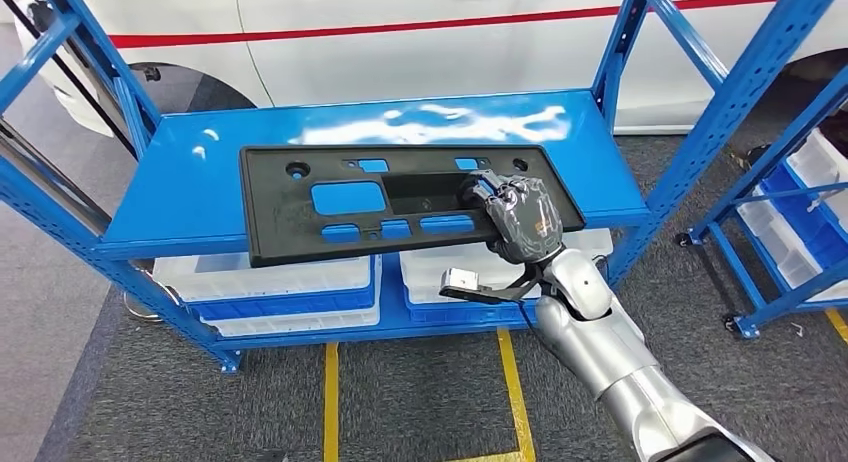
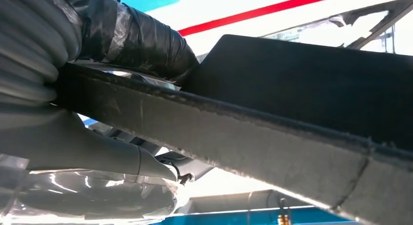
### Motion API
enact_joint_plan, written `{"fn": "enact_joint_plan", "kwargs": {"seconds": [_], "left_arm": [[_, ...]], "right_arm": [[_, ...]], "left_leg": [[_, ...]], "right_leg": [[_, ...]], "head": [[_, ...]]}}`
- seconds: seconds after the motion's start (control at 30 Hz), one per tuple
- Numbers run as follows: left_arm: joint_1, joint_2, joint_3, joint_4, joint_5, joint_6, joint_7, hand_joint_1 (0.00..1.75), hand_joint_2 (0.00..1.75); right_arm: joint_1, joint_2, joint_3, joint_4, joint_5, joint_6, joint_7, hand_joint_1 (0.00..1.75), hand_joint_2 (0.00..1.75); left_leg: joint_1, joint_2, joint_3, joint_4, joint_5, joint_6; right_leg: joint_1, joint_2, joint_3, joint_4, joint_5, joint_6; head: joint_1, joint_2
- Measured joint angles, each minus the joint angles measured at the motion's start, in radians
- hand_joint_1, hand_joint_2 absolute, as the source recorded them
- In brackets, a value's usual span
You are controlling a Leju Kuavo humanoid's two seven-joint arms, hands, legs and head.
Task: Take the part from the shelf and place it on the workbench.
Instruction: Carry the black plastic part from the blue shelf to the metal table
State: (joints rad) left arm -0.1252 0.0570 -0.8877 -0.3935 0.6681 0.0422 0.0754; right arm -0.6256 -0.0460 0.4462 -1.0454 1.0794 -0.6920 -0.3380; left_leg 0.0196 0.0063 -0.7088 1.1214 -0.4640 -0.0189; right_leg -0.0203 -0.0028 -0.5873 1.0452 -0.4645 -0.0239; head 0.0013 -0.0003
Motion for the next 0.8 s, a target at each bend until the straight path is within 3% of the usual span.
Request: {"fn": "enact_joint_plan", "kwargs": {"seconds": [0.07,0.1,0.13,0.2,0.27,0.3,0.33,0.4,0.43,0.47,0.5,0.57,0.6,0.63,0.67,0.7,0.73,0.8], "left_arm": [[-0.001,0.0,0.006,0.0,-0.007,0.001,0.007,0.0,1.75],[-0.001,0.0,0.009,0.0,-0.01,0.001,0.008,0.0,1.75],[-0.001,0.0,0.013,0.0,-0.014,0.001,0.009,0.0,1.75],[-0.002,0.0,0.021,0.0,-0.023,-0.001,0.007,0.0,1.75],[-0.005,0.001,0.029,0.0,-0.031,-0.003,0.005,0.0,1.75],[-0.007,0.002,0.034,0.0,-0.033,-0.004,0.005,0.0,1.75],[-0.008,0.002,0.038,0.0,-0.036,-0.004,0.005,0.0,1.75],[-0.007,0.002,0.043,0.0,-0.041,-0.005,0.006,0.0,1.75],[-0.006,0.001,0.045,0.0,-0.044,-0.006,0.007,0.0,1.75],[-0.006,0.001,0.047,0.0,-0.047,-0.007,0.007,0.0,1.75],[-0.006,0.001,0.048,0.0,-0.049,-0.007,0.008,0.0,1.75],[-0.005,0.001,0.052,0.0,-0.055,-0.008,0.008,0.0,1.75],[-0.004,0.001,0.054,0.0,-0.057,-0.008,0.008,0.0,1.75],[-0.002,0.0,0.055,0.0,-0.059,-0.008,0.008,0.0,1.75],[-0.001,0.0,0.056,0.0,-0.061,-0.008,0.008,0.0,1.75],[0.0,0.0,0.057,0.0,-0.062,-0.008,0.008,0.0,1.75],[0.0,0.0,0.059,0.0,-0.064,-0.008,0.008,0.0,1.75],[0.001,0.0,0.065,0.0,-0.07,-0.008,0.008,0.0,1.75]], "right_arm": [[-0.001,-0.001,0.011,0.004,-0.014,0.0,0.008,1.75,1.75],[-0.001,-0.003,0.018,0.006,-0.021,0.0,0.012,1.75,1.75],[-0.001,-0.005,0.025,0.009,-0.026,0.0,0.015,1.75,1.75],[-0.001,-0.011,0.036,0.012,-0.033,0.0,0.017,1.75,1.75],[-0.002,-0.016,0.042,0.013,-0.037,0.0,0.018,1.75,1.75],[-0.003,-0.018,0.045,0.014,-0.039,0.0,0.021,1.75,1.75],[-0.005,-0.019,0.048,0.014,-0.04,0.0,0.024,1.75,1.75],[-0.007,-0.022,0.057,0.016,-0.045,0.0,0.031,1.75,1.75],[-0.008,-0.026,0.061,0.017,-0.049,0.0,0.034,1.75,1.75],[-0.01,-0.029,0.066,0.018,-0.053,0.0,0.036,1.75,1.75],[-0.011,-0.034,0.07,0.02,-0.057,0.0,0.04,1.75,1.75],[-0.013,-0.039,0.078,0.023,-0.067,0.0,0.045,1.75,1.75],[-0.013,-0.042,0.082,0.026,-0.07,0.0,0.048,1.75,1.75],[-0.013,-0.045,0.086,0.028,-0.072,0.0,0.049,1.75,1.75],[-0.013,-0.047,0.09,0.03,-0.075,0.0,0.05,1.75,1.75],[-0.013,-0.048,0.094,0.032,-0.077,0.0,0.051,1.75,1.75],[-0.015,-0.049,0.098,0.033,-0.08,0.0,0.053,1.75,1.75],[-0.02,-0.05,0.103,0.033,-0.087,-0.001,0.057,1.75,1.75]], "left_leg": [[0.0,0.0,-0.027,0.122,-0.091,-0.005],[0.0,0.0,-0.028,0.167,-0.106,-0.006],[0.0,0.0,-0.016,0.185,-0.099,-0.006],[-0.001,-0.001,0.056,0.127,-0.053,0.001],[-0.005,-0.002,0.159,-0.008,-0.051,0.015],[-0.009,-0.003,0.195,-0.062,-0.06,0.02],[-0.013,-0.004,0.212,-0.094,-0.069,0.024],[-0.016,-0.002,0.208,-0.11,-0.051,0.033],[-0.014,0.0,0.203,-0.115,-0.037,0.041],[-0.011,0.002,0.193,-0.121,-0.021,0.05],[-0.009,0.005,0.18,-0.124,-0.005,0.057],[-0.01,0.006,0.144,-0.123,0.023,0.064],[-0.01,0.006,0.124,-0.122,0.037,0.063],[-0.01,0.006,0.104,-0.12,0.05,0.061],[-0.01,0.006,0.086,-0.117,0.062,0.059],[-0.01,0.006,0.068,-0.112,0.073,0.056],[-0.01,0.006,0.053,-0.107,0.083,0.052],[-0.013,0.005,0.032,-0.098,0.1,0.042]], "right_leg": [[0.003,0.0,-0.03,0.001,0.024,-0.006],[0.004,0.0,-0.047,0.002,0.036,-0.006],[0.006,0.0,-0.063,0.004,0.047,-0.005],[0.007,0.0,-0.093,0.007,0.069,-0.001],[0.008,0.0,-0.112,0.01,0.089,0.007],[0.008,-0.001,-0.115,0.008,0.099,0.013],[0.006,-0.002,-0.116,0.004,0.109,0.019],[0.004,-0.003,-0.114,-0.006,0.126,0.033],[0.004,-0.002,-0.119,-0.002,0.116,0.038],[0.004,0.0,-0.128,0.018,0.086,0.042],[0.004,0.001,-0.142,0.058,0.039,0.045],[0.004,0.002,-0.172,0.185,-0.06,0.051],[0.004,0.002,-0.179,0.242,-0.08,0.053],[0.004,0.002,-0.174,0.278,-0.076,0.055],[0.003,0.002,-0.153,0.28,-0.053,0.056],[0.003,0.002,-0.114,0.247,-0.026,0.055],[0.003,0.002,-0.06,0.185,-0.016,0.052],[0.006,0.002,0.037,0.048,-0.041,0.042]], "head": [[0.0,0.0],[0.0,0.0],[0.0,0.0],[0.0,0.0],[0.0,0.0],[0.0,0.0],[0.0,0.0],[0.0,0.0],[0.0,0.0],[0.0,0.0],[0.0,0.0],[0.0,0.0],[0.0,0.0],[0.0,0.0],[0.001,0.0],[0.001,0.0],[0.0,0.0],[0.0,0.0]]}}
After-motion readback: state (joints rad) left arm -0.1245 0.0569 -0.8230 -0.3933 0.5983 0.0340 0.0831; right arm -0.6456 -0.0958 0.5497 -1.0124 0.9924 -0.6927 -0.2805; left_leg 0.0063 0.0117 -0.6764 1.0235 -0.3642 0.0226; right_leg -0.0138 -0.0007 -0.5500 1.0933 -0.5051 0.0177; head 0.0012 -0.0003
